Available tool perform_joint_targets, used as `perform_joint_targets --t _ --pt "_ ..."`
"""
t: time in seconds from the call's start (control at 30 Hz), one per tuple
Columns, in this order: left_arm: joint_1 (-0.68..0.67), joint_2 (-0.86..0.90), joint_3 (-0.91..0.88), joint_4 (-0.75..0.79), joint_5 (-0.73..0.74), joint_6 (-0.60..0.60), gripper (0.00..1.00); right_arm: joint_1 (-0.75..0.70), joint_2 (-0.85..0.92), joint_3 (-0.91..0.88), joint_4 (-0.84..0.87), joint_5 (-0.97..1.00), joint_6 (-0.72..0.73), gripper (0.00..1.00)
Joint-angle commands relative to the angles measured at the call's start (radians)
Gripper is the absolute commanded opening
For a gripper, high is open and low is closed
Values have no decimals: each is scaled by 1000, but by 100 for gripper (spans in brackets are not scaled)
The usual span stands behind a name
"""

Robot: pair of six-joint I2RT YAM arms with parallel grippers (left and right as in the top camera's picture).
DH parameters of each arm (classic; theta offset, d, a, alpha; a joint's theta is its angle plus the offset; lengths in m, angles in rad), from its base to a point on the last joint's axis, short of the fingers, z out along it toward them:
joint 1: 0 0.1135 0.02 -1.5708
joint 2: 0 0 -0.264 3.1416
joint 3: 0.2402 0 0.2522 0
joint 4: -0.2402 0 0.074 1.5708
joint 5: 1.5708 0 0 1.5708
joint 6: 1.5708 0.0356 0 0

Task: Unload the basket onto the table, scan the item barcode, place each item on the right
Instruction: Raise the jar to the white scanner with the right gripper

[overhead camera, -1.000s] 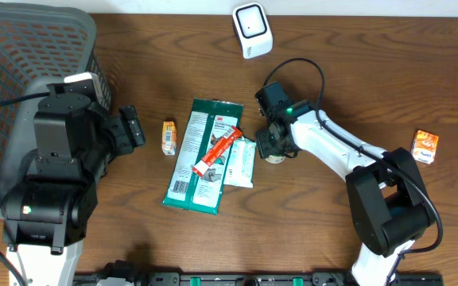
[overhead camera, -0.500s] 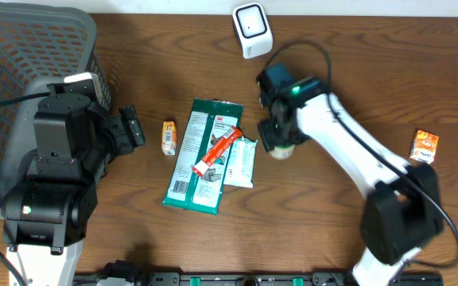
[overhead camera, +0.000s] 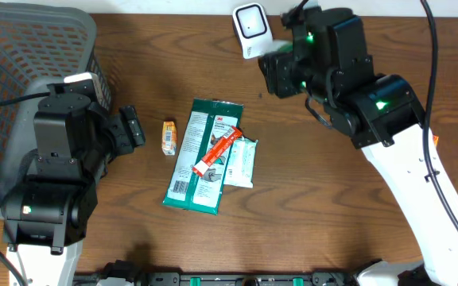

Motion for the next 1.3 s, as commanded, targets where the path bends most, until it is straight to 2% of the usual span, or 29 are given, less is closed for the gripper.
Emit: perform_joint_targets --t 0.0,0.33,0.73,1.27 --pt "6 0 10 0 -6 -6 87 -6 53 0 73 10 -14 1" --pt "6 0 10 0 -6 -6 87 -50 314 0 514 29 -14 1" --pt "6 0 10 0 -6 -6 87 -127 575 0 923 -4 -13 1" --pt "6 0 10 0 -6 -6 87 -161 735 0 1246 -69 -10 1"
